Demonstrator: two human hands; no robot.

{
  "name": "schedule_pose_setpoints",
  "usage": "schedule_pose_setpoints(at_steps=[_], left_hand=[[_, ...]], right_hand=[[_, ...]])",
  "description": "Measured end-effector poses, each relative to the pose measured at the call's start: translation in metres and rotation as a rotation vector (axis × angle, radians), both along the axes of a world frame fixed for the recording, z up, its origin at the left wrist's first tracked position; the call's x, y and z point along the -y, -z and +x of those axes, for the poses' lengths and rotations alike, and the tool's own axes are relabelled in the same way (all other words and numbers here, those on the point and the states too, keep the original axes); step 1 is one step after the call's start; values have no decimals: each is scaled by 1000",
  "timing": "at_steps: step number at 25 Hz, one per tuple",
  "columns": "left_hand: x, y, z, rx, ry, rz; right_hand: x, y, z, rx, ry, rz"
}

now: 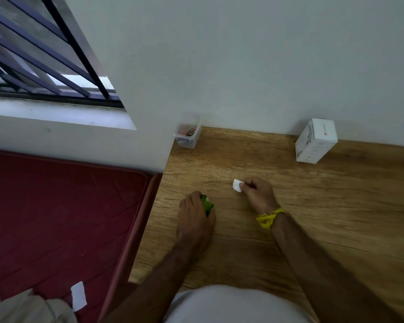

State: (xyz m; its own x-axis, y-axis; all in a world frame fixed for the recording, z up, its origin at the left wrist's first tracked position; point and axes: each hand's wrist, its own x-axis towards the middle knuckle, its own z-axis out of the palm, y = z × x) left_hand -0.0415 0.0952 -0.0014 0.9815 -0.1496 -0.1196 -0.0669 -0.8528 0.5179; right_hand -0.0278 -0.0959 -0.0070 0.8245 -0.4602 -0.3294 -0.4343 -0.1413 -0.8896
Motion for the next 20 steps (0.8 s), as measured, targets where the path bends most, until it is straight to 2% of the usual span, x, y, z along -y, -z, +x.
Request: schedule_pose_setpoints(at_steps=[7, 11, 16, 20], left_hand=[[-2, 12, -25, 71, 213, -367], [-3, 23, -26, 156, 292, -404], [-3, 25, -26, 143, 303, -407], [-5, 28, -26, 134, 302, -434]], right_hand=[[-18, -9, -42, 85, 71, 122], [-27, -17, -55, 108, 28, 218], [-28, -28, -63, 165, -71, 51], [-31, -34, -70, 167, -233, 5]])
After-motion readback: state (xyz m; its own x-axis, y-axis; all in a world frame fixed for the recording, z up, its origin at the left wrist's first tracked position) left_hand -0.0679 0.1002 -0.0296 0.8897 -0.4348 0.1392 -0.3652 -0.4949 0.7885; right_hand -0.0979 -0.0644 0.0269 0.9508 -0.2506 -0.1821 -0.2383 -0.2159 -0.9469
